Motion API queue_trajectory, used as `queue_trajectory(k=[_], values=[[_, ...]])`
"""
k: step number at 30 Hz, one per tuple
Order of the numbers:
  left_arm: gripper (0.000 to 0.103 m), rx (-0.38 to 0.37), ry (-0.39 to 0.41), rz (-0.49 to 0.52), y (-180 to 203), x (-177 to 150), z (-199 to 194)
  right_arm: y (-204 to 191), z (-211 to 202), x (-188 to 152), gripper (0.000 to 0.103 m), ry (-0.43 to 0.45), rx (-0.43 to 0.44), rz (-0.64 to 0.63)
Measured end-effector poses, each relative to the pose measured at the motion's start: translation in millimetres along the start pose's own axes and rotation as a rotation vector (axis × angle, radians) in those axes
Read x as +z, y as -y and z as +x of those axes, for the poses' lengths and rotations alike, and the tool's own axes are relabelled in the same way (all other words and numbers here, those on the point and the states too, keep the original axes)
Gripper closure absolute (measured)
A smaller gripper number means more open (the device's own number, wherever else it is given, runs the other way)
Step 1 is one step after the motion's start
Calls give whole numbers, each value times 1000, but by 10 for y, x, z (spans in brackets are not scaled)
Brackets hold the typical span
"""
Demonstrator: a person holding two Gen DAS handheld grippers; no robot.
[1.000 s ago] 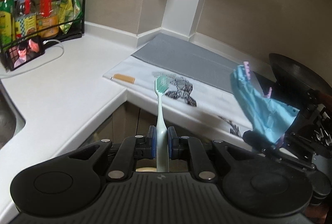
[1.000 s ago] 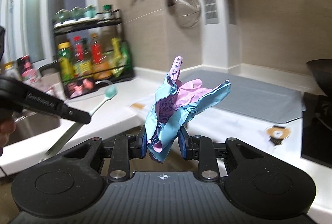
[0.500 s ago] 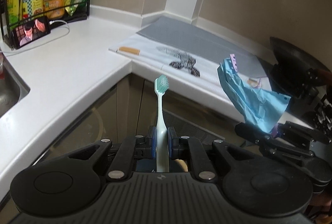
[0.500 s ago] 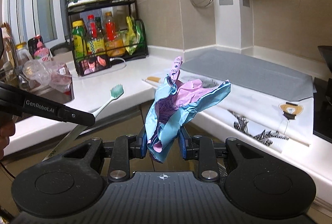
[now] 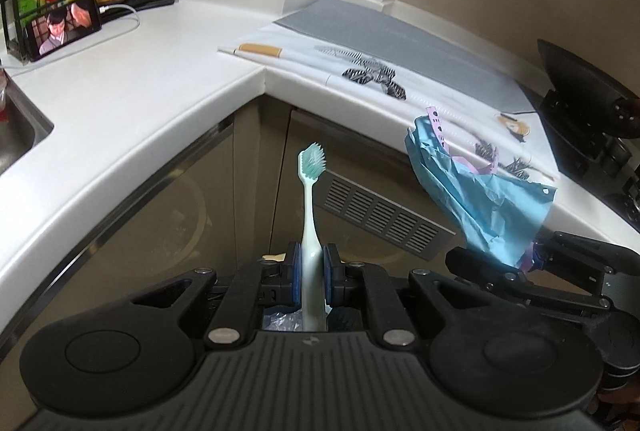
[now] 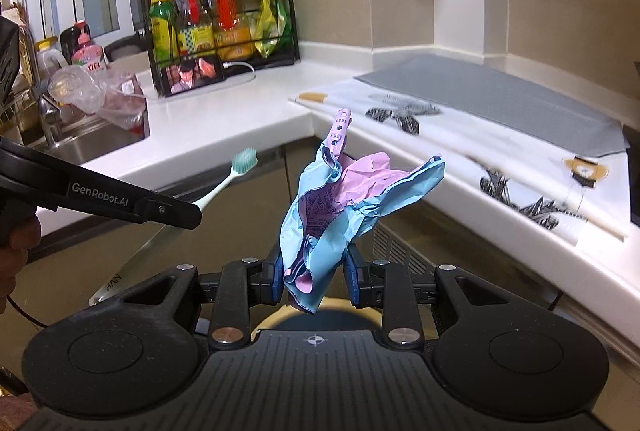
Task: Collect trash
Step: 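Carry the glove and toothbrush in both tools down over the bin, then open both tools to drop the glove and toothbrush into the bin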
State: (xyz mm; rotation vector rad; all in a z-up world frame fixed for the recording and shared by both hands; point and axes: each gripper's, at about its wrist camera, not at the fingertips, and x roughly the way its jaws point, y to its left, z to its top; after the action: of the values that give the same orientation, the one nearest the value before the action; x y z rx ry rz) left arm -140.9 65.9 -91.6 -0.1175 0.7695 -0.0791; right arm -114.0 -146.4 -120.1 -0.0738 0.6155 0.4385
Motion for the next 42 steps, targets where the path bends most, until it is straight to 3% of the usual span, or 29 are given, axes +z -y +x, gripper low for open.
queue_trajectory(k=[9, 21, 42], values=[[92, 17, -30, 11, -14, -99, 187, 26, 132, -124, 71, -56, -20, 6], [92, 50, -127, 24, -43, -274, 602, 79, 479, -401, 71, -190, -27, 28], [92, 111, -255, 19, -89, -482, 1335, 170, 992, -731, 71, -334, -45, 35]])
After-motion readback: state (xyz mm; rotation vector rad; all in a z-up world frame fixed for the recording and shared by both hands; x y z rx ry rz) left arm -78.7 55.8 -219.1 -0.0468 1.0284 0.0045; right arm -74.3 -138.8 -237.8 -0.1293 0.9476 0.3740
